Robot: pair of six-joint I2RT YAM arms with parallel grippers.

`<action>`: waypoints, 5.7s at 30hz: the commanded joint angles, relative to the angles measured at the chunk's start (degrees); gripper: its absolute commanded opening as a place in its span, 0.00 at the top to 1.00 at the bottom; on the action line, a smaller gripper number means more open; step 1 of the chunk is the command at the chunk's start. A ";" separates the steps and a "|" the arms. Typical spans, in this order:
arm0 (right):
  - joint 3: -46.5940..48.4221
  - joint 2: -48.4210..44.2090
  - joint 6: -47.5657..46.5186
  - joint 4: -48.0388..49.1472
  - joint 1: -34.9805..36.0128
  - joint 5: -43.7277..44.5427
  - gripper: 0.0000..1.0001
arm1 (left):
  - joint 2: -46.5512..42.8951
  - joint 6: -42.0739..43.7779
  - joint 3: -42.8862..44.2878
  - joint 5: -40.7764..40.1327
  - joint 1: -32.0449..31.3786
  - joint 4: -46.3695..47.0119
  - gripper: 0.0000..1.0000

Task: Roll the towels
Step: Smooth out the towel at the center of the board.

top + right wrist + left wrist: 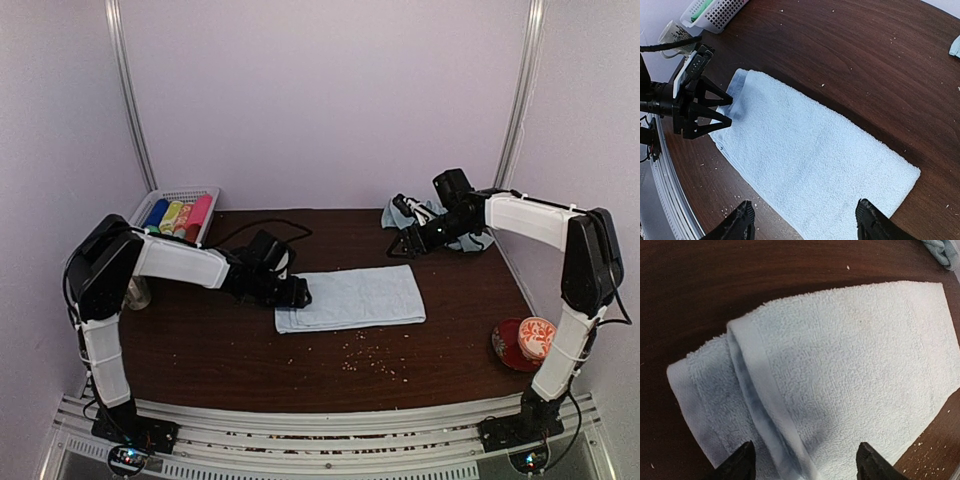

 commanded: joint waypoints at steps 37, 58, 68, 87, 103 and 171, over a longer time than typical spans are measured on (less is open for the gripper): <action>-0.89 -2.24 -0.34 1.55 -0.87 -1.46 0.31 | -0.55 -2.72 2.49 -2.25 0.23 1.73 1.00; -1.24 -2.46 -0.25 1.94 -0.88 -0.13 0.30 | -9.00 -5.04 2.86 -9.67 -2.47 -2.92 1.00; -1.30 -2.19 -0.15 2.13 -0.88 0.38 0.30 | -10.88 -4.95 2.84 -14.29 -4.56 -3.89 1.00; -1.15 -0.87 1.08 2.74 -0.88 6.47 0.20 | -13.83 -3.73 8.57 -23.44 -9.90 -8.17 1.00; -1.06 -0.20 0.91 2.49 -0.88 8.45 0.15 | -12.86 -3.65 9.97 -25.45 -10.81 -11.85 1.00; -2.92 6.07 3.45 7.10 -1.33 -6.30 0.55 | 4.59 3.79 14.57 -29.21 -6.65 -5.30 0.92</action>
